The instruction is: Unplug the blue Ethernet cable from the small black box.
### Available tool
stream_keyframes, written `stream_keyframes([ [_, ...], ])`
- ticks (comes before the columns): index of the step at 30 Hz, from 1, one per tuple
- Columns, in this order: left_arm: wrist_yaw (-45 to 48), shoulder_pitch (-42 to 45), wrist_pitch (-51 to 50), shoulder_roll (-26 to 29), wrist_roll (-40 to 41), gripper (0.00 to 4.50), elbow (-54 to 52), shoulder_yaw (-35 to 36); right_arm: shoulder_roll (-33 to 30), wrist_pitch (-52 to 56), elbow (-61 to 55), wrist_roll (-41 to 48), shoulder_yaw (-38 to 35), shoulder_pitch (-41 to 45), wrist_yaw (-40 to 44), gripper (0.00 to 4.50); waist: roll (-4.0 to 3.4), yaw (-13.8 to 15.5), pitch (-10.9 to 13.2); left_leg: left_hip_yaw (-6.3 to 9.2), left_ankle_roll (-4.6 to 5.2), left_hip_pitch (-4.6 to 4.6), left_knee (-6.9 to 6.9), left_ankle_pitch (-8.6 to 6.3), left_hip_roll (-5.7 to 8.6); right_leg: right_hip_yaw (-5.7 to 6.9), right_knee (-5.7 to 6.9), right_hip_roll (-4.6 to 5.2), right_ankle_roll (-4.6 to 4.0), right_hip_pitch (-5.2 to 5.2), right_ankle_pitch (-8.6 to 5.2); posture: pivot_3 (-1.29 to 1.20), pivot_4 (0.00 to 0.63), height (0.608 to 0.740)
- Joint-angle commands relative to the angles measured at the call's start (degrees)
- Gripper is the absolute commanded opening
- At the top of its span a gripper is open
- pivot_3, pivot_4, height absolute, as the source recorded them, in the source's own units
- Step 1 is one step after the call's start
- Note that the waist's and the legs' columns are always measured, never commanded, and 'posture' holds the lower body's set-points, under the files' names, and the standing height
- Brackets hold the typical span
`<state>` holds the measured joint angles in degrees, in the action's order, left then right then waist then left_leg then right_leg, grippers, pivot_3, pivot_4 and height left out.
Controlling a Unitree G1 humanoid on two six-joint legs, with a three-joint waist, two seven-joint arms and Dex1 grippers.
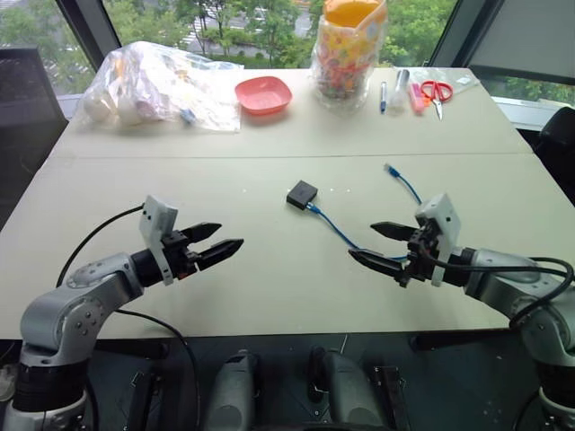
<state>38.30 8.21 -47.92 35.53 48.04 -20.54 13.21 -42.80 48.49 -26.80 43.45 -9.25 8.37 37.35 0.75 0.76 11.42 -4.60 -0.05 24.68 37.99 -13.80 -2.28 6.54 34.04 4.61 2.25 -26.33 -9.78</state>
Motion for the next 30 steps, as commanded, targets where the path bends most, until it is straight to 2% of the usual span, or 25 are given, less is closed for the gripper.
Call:
stream_keyframes([
  [1, 0.01, 1.39, 1.4, -0.06, 0.3, 4.14, -0.07, 1.38, 0.5, -0.79, -1.98, -0.16, -0.5, 0.25, -0.52, 4.5, 0.0, 0.0, 0.0, 0.0, 0.01, 0.0, 0.0, 0.01, 0.0, 0.0, 0.0, 0.0, 0.0, 0.0, 0.0, 0.0, 0.15, 0.74],
  [14, 0.4, 3.24, 2.52, -0.3, -1.2, 4.14, 1.84, -0.05, 1.38, -1.49, -1.85, -1.65, -0.44, 0.46, -0.96, 4.5, 0.0, -0.01, 0.0, 0.0, 0.07, 0.0, 0.0, 0.04, 0.0, 0.0, 0.02, 0.0, 0.0, 0.0, 0.0, 0.0, 0.15, 0.74],
  [23, 2.56, 7.95, 4.39, 1.05, -4.93, 4.14, 6.12, -2.11, 2.25, -2.49, -1.07, -3.4, 0.83, 1.57, -1.64, 4.5, 0.0, 0.01, 0.0, -0.01, 0.08, 0.0, 0.0, 0.05, 0.0, 0.01, 0.03, -0.01, 0.0, 0.0, 0.0, 0.0, 0.15, 0.74],
  [25, 4.35, 11.34, 6.05, 0.84, -7.3, 4.14, 9.34, -4.48, 3.45, -3.49, 0.63, -5.24, 2.69, 3.79, -2.35, 4.5, 0.0, 0.01, 0.0, -0.01, 0.09, 0.0, 0.0, 0.05, 0.01, 0.01, 0.04, -0.01, 0.0, 0.0, 0.0, 0.0, 0.15, 0.74],
  [27, 7.87, 15.99, 8.89, 1.21, -11.32, 4.14, 14.05, -8.64, 5.05, -6.5, 4.66, -10.78, 7.83, 7.92, -2.9, 4.5, 0.0, -0.01, 0.0, -0.01, 0.1, -0.02, 0.04, 0.06, 0.01, 0.01, 0.06, -0.03, 0.0, 0.04, 0.01, 0.0, 0.15, 0.74],
  [30, 17.38, 23.34, 10.69, 4.56, -15.22, 4.14, 23.93, -13.34, 10.69, -13.75, 20.56, -19.45, 15.29, 17.26, -2.49, 4.5, 0.05, -0.38, -0.03, -0.04, 0.09, 0.0, 0.13, 0.06, 0.03, 0.08, 0.02, -0.07, -0.03, 0.01, 0.03, 0.0, 0.15, 0.74],
])
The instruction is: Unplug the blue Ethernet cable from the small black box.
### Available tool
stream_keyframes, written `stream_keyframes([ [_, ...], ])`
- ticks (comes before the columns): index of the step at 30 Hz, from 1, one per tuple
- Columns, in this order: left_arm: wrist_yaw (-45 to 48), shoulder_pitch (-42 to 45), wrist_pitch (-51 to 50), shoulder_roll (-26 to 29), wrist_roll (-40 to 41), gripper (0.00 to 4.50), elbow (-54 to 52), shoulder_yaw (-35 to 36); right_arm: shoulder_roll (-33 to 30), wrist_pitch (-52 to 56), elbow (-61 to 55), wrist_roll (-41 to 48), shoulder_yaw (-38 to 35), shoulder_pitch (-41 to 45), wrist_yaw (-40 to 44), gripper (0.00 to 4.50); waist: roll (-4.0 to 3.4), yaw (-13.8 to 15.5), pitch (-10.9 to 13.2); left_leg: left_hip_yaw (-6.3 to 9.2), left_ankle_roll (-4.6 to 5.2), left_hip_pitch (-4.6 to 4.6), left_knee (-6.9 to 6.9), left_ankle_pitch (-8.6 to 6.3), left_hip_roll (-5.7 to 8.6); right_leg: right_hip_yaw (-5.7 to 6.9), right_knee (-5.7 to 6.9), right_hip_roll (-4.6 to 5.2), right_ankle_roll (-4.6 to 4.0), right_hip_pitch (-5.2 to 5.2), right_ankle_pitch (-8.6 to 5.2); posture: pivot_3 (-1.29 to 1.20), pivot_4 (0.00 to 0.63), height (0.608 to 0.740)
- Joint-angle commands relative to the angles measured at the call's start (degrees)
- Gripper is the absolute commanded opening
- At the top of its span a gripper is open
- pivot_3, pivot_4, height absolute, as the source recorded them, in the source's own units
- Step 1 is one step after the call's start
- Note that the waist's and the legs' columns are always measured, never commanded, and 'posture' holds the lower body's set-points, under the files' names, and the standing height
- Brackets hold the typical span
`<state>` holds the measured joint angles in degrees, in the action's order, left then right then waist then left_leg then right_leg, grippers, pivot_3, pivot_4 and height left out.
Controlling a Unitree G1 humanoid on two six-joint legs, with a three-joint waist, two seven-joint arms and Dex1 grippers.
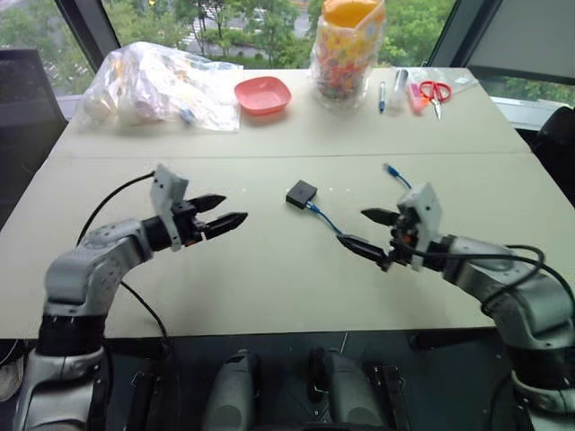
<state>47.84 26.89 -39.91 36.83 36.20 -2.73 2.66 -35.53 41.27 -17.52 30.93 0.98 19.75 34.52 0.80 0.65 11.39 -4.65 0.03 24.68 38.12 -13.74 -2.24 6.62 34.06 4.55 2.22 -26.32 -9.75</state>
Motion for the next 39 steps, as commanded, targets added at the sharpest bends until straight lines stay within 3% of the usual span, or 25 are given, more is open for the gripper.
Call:
stream_keyframes([
  [1, 10.03, 6.01, 3.23, 4.16, -4.26, 4.14, 8.19, -3.7, 4.7, -8.42, 15.27, -8.75, 6.4, 7.89, 0.81, 4.5, 0.0, -0.51, 0.0, -0.04, 0.04, -0.01, 0.0, 0.02, -0.01, 0.0, 0.02, 0.0, -0.04, 0.0, 0.03, 0.0, 0.15, 0.74],
  [5, 16.91, 8.84, 2.79, 8.24, -4.73, 4.14, 9.84, -4.2, 11.25, -17.98, 36.48, -15.23, 9.91, 18.38, 3.53, 4.5, 0.0, -1.36, 0.03, -0.03, 0.12, 0.08, -0.17, 0.04, 0.16, -0.03, 0.15, 0.01, -0.05, -0.17, 0.07, 0.0, 0.15, 0.74],
  [11, 19.17, 8.04, 0.78, 11.17, -4.16, 4.14, 5.73, -2.38, 16.75, -29.44, 59.5, -22.21, 11.55, 27.74, 7.16, 4.5, 0.0, -1.65, 0.03, -0.16, 0.14, 0.29, -0.14, 0.07, 0.25, -0.07, 0.35, 0.04, 0.17, -0.36, 0.2, 0.0, 0.15, 0.74],
  [14, 17.26, 7.83, 1.07, 11.27, -4.85, 4.17, 5.7, -0.87, 18.1, -33.39, 63.61, -24.79, 12.69, 29.54, 10.61, 3.62, 0.01, -1.65, 0.03, -0.12, 0.12, 0.13, -0.09, 0.08, 0.24, -0.07, 0.36, 0.06, 0.31, -0.19, 0.1, 0.0, 0.15, 0.74],
  [18, 15.7, 7.52, 2.24, 11.06, -6.16, 4.17, 6.86, -0.12, 17.82, -35.43, 63.25, -28.42, 14.72, 28.72, 13.68, 1.6, 0.0, -1.67, 0.02, 0.02, 0.08, -0.25, -0.1, 0.1, 0.2, -0.1, 0.43, 0.07, 0.23, 0.1, 0.11, 0.0, 0.15, 0.74],
  [21, 15.26, 6.61, 2.75, 10.9, -6.51, 4.17, 6.76, 0.5, 16.4, -32.78, 55.51, -28.36, 15.26, 24.47, 16.64, 0.05, 0.0, -1.54, 0.01, 0.02, 0.07, -0.28, -0.1, 0.1, 0.18, -0.14, 0.59, 0.09, 0.27, 0.05, 0.11, 0.0, 0.15, 0.74],
  [26, 14.13, 8.92, 6.0, 7.37, -8.19, 4.17, 11.01, -0.31, 14.19, -37.38, 49.04, -34.26, 15.4, 22.29, 10.53, 0.05, 0.0, -1.23, 0.01, 0.01, 0.05, -0.29, -0.08, 0.11, 0.29, -0.16, 0.95, 0.18, 0.35, -0.05, -0.01, 0.0, 0.15, 0.74],
  [31, 19.07, 19.56, 6.65, 1.66, -6.68, 4.17, 29.09, 0.77, 6.86, -55.54, 42.73, -48.48, 18.12, 25.47, -0.83, 0.05, 0.0, -0.89, 0.04, -0.02, -0.09, -0.22, 0.12, 0.23, 0.39, -0.15, 1.03, 0.2, 0.15, -0.06, -0.11, 0.0, 0.15, 0.74],
  [39, 29.96, 35.73, 11.07, -7.84, -9.12, 4.17, 55.83, 0.79, 3.84, -63.61, 35.05, -51.83, 16.55, 25.37, -4.6, 0.05, 0.07, -1.53, 0.05, -0.1, -0.05, -0.2, 0.02, 0.21, 0.41, -0.16, 1.03, 0.1, 0.39, -0.1, -0.04, 0.0, 0.15, 0.74],
])
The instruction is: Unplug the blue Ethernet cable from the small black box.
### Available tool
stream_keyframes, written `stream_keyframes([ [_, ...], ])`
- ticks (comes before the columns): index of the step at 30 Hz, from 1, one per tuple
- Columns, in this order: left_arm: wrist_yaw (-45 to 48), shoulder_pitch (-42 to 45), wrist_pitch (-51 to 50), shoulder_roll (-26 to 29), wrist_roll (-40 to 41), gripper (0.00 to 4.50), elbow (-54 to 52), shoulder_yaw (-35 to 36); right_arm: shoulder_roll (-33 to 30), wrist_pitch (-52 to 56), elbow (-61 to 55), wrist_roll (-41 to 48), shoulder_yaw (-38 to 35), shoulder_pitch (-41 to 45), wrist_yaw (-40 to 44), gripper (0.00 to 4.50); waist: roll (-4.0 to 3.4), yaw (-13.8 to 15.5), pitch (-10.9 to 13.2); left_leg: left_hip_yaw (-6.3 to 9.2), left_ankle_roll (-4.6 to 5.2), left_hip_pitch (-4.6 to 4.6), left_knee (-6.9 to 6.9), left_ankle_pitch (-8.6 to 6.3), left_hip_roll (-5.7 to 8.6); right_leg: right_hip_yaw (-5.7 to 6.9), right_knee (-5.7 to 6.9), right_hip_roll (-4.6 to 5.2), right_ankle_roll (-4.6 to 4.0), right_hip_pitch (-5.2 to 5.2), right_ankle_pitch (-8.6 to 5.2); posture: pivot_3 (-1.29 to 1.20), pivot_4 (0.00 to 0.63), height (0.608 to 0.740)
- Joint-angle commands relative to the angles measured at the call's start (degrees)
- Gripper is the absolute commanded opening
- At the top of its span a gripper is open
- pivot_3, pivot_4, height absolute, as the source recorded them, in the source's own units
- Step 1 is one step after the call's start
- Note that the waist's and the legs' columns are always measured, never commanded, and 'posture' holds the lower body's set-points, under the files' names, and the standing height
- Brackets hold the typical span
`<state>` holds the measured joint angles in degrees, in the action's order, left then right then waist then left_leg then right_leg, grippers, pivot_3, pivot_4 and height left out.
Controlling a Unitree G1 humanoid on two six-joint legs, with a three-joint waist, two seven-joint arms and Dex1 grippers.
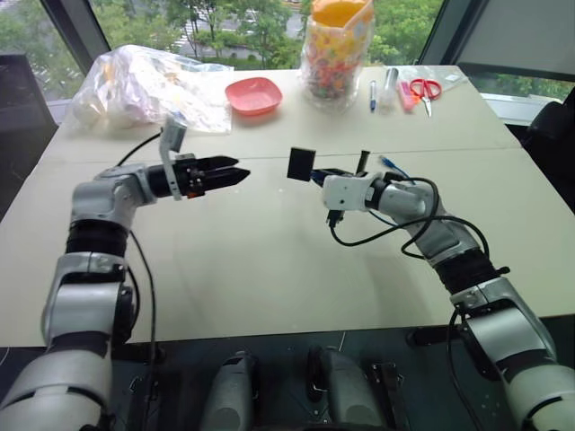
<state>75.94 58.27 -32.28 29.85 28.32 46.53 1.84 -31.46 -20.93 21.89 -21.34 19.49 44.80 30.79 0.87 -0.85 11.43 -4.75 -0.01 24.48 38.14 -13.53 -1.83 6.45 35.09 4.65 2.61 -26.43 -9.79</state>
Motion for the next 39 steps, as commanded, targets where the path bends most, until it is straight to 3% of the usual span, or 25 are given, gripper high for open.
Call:
stream_keyframes([
  [1, 2.05, 5.84, 4.7, -1.62, -1.93, 4.17, 9.27, 1.8, -0.01, -1.14, -5.24, 0.85, -2.29, 0.04, -0.78, 0.05, 0.01, -0.14, 0.01, 0.0, 0.0, 0.0, -0.01, 0.0, 0.0, 0.0, 0.0, 0.0, 0.0, -0.01, 0.0, 0.0, 0.15, 0.74],
  [11, 5.21, 15.72, 12.69, -8.32, -7.66, 4.17, 23.5, 2.82, 0.98, 3.21, -14.4, 0.81, -3.05, -3.55, 0.35, 0.05, 0.04, 0.14, 0.02, 0.0, 0.01, 0.0, 0.06, 0.0, 0.0, 0.0, 0.0, 0.04, 0.01, 0.03, 0.0, 0.0, 0.15, 0.74],
  [14, 7.88, 16.36, 11.93, -8.71, -7.92, 3.42, 24.33, 3.71, 1.29, 4.71, -15.82, 0.76, -3.26, -4.32, 0.5, 0.0, 0.04, 0.06, 0.02, 0.01, 0.01, 0.01, 0.06, 0.0, 0.0, 0.0, 0.01, 0.04, 0.01, 0.02, 0.01, 0.0, 0.15, 0.74],
  [21, 9.89, 16.69, 10.45, -8.76, -8.52, 0.53, 24.63, 5.64, 1.1, 5.87, -16.96, 0.61, -3.55, -4.85, 0.69, 0.0, 0.04, 0.05, 0.02, 0.03, 0.01, 0.0, 0.06, 0.0, -0.01, 0.0, 0.05, 0.03, 0.0, 0.02, 0.0, 0.0, 0.15, 0.74],
  [25, 8.63, 16.52, 11.16, -8.93, -9.28, 0.47, 24.5, 6.21, 1.07, 6.11, -16.97, 0.86, -3.65, -4.79, 1.14, 0.0, 0.04, 0.09, 0.02, 0.04, 0.01, 0.0, 0.06, 0.0, -0.01, 0.0, 0.05, 0.03, 0.0, 0.02, 0.01, 0.0, 0.15, 0.74],
  [28, 8.92, 15.87, 10.95, -9.09, -9.66, 0.47, 24.02, 6.51, 1.49, 7.36, -17.69, 2.97, -3.94, -4.87, 2.94, 1.33, 0.04, 0.1, 0.02, 0.04, 0.01, 0.0, 0.07, 0.0, -0.01, 0.0, 0.05, 0.04, 0.0, 0.03, 0.01, 0.0, 0.15, 0.74],
  [31, 8.18, 15.16, 10.8, -9.02, -9.72, 0.47, 23.88, 7.24, 0.96, 8.44, -18.65, 1.17, -4.2, -5.19, 1.89, 3.03, 0.04, 0.09, 0.02, 0.04, 0.01, 0.0, 0.07, 0.0, -0.01, 0.0, 0.05, 0.04, 0.0, 0.02, 0.01, 0.0, 0.15, 0.74],
  [32, 7.57, 14.87, 10.16, -8.63, -8.82, 0.47, 23.9, 8.41, -0.09, 11.42, -20.94, 1.89, -5.84, -7.73, 2.5, 3.28, 0.04, 0.09, 0.02, 0.04, 0.01, 0.0, 0.07, 0.0, -0.01, 0.0, 0.05, 0.04, 0.0, 0.02, 0.01, 0.0, 0.15, 0.74],
  [36, 5.91, 14.0, 6.52, -6.82, -4.65, 0.47, 23.55, 13.92, 7.46, 37.65, -37.76, 21.58, -19.88, -19.5, 1.4, 3.28, 0.11, 0.34, -0.01, 0.16, 0.04, 0.03, 0.04, -0.02, -0.03, 0.03, 0.03, 0.05, -0.01, 0.05, 0.0, 0.0, 0.15, 0.74],
  [39, 6.19, 13.58, 2.28, -6.47, -1.79, 0.47, 22.27, 17.12, 19.57, 61.32, -49.76, 47.64, -30.87, -22.53, -5.52, 3.28, 0.1, 0.06, 0.0, 0.23, 0.05, 0.02, 0.06, -0.02, -0.08, -0.03, 0.09, 0.06, -0.16, -0.01, 0.11, 0.0, 0.15, 0.74],
])
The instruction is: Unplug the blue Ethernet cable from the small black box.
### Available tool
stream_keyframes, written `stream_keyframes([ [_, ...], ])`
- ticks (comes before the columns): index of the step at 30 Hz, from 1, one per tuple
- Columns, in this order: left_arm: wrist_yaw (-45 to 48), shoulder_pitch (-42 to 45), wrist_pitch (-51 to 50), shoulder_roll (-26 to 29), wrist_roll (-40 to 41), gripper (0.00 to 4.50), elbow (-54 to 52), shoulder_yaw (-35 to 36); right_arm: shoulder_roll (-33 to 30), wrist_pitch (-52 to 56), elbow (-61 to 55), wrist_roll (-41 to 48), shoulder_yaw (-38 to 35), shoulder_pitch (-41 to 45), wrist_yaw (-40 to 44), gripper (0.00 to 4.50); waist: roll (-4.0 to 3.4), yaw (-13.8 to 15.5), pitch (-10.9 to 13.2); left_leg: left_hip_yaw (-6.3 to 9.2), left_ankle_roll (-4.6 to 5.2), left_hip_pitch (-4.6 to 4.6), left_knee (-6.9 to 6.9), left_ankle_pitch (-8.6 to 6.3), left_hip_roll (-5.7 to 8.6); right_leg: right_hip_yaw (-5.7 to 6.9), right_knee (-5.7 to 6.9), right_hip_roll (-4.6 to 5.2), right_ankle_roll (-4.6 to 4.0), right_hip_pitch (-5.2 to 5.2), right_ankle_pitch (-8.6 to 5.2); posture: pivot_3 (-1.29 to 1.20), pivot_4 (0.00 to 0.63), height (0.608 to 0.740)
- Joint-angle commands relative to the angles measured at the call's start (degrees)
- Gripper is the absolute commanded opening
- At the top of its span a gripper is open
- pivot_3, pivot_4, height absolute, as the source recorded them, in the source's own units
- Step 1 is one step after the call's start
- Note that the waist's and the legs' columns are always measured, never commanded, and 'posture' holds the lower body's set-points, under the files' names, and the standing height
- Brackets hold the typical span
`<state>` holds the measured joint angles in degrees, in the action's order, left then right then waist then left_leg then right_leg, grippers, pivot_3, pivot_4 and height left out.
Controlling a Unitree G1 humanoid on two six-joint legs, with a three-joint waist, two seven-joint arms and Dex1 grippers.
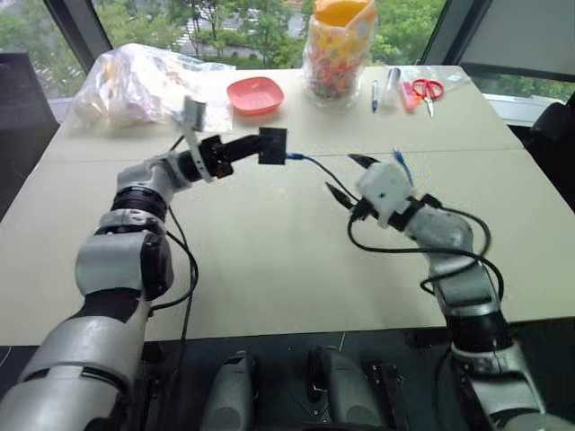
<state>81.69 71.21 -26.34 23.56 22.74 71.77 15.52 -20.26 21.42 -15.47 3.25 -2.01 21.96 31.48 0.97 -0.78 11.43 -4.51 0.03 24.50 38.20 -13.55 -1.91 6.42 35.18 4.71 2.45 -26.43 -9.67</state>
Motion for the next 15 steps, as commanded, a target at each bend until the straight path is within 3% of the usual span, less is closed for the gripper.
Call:
stream_keyframes([
  [1, 0.65, 0.45, -5.5, -0.22, 4.72, 0.47, -3.56, 4.24, 12.76, 23.68, -14.19, 34.38, -12.78, -0.03, -11.26, 3.28, 0.0, -0.01, 0.0, 0.01, 0.0, -0.02, 0.03, 0.0, -0.02, 0.0, 0.03, 0.0, -0.03, 0.0, 0.02, 0.0, 0.15, 0.74],
  [3, 1.31, -0.21, -9.32, -0.61, 6.72, 0.47, -5.52, 5.49, 18.64, 28.83, -15.98, 49.47, -16.15, -1.01, -17.53, 3.28, -0.01, 0.0, 0.0, 0.09, -0.03, -0.11, 0.04, 0.02, -0.21, 0.01, 0.07, -0.06, -0.13, 0.05, 0.09, 0.0, 0.15, 0.74],
  [5, 1.31, -1.08, -13.06, -1.31, 8.73, 0.47, -8.44, 6.46, 22.1, 30.7, -15.8, 56.05, -16.53, -1.21, -22.13, 3.28, -0.01, 0.03, -0.01, 0.1, -0.06, -0.16, 0.04, 0.04, -0.31, 0.03, 0.06, -0.1, -0.16, 0.1, 0.1, 0.0, 0.15, 0.74],
  [9, 0.12, -4.71, -19.49, -3.31, 11.79, 0.47, -17.35, 6.11, 25.06, 29.15, -13.37, 59.29, -15.01, 0.43, -28.31, 3.28, -0.03, 0.06, -0.02, 0.04, -0.06, -0.16, 0.05, 0.04, -0.31, 0.01, 0.03, -0.09, -0.13, 0.09, 0.09, 0.0, 0.15, 0.74],
  [15, -4.59, -10.75, -27.4, -5.57, 17.02, 0.47, -30.15, 6.32, 24.39, 25.72, -11.41, 57.78, -11.7, 0.93, -29.56, 3.28, -0.03, 0.01, -0.02, 0.03, -0.05, -0.07, 0.02, 0.03, -0.13, -0.04, 0.0, -0.08, -0.14, 0.03, 0.09, 0.0, 0.15, 0.74],
])
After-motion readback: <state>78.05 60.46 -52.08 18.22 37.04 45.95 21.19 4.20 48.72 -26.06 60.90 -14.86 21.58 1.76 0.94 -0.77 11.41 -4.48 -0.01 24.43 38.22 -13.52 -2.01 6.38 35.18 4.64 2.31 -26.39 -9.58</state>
